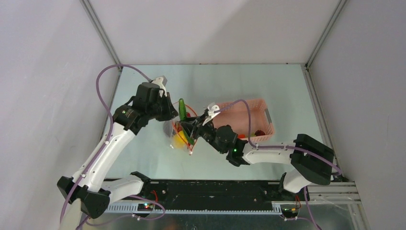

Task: Place the food in the zip-top bag and seal the zipper
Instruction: Place the fake vegetable in the zipper food storage bag.

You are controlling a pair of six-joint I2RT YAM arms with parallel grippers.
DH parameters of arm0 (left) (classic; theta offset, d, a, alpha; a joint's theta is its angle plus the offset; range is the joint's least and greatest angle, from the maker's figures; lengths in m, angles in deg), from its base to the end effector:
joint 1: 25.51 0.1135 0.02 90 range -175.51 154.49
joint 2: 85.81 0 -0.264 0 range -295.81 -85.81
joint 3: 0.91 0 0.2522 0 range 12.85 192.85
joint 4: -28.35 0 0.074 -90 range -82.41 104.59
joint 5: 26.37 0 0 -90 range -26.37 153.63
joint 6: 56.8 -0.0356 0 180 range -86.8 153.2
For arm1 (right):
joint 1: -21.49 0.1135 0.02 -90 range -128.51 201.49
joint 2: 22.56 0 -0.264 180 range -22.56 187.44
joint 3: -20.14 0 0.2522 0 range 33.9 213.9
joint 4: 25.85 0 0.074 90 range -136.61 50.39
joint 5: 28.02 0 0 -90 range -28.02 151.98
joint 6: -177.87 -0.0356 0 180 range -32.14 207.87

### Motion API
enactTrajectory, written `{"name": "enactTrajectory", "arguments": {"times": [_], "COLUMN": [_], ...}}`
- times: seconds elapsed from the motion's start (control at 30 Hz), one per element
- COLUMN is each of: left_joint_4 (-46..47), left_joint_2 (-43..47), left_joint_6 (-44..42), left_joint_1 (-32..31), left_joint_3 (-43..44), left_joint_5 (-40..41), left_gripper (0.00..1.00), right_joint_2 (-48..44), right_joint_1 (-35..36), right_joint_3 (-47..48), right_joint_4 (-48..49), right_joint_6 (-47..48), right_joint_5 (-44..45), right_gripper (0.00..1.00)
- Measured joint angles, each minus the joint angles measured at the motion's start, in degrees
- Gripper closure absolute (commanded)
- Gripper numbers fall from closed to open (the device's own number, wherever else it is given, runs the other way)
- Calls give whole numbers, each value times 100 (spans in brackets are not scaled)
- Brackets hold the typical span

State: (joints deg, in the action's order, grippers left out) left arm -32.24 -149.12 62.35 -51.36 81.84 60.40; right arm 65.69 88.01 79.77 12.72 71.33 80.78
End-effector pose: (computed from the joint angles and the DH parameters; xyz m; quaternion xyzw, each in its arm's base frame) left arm 0.1987 -0.0985 0.3612 -0.0146 0.9101 -0.2136 0.3548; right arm 0.1458 0.3067 0.2752 -0.1547 0.6279 0.4223 0.6352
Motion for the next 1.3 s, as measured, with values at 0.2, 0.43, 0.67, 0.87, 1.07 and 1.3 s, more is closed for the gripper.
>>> {"name": "enactTrajectory", "arguments": {"times": [0.2,0.43,0.67,0.87,1.07,1.3], "left_joint_4": [2,0,-7,46,133,240], "left_joint_2": [33,114,275,372,409,411], "left_joint_6": [44,83,81,79,66,39], "left_joint_1": [33,74,140,140,140,140], "left_joint_3": [0,0,0,-90,-181,-181], "left_joint_5": [0,-2,9,-24,-157,-275], "left_gripper": [100,100,100,100,100,100], "right_joint_2": [0,122,461,874,1213,1355], "right_joint_1": [107,111,109,111,39,-136], "right_joint_3": [13,575,1222,2000,2789,3497], "right_joint_4": [-688,-2107,-3189,-4234,-5445,-6695], "right_joint_6": [-175,-433,-557,-664,-1064,-1379], "right_joint_5": [-2,155,146,140,149,181], "right_gripper": [88,90,92,88,66,35]}}
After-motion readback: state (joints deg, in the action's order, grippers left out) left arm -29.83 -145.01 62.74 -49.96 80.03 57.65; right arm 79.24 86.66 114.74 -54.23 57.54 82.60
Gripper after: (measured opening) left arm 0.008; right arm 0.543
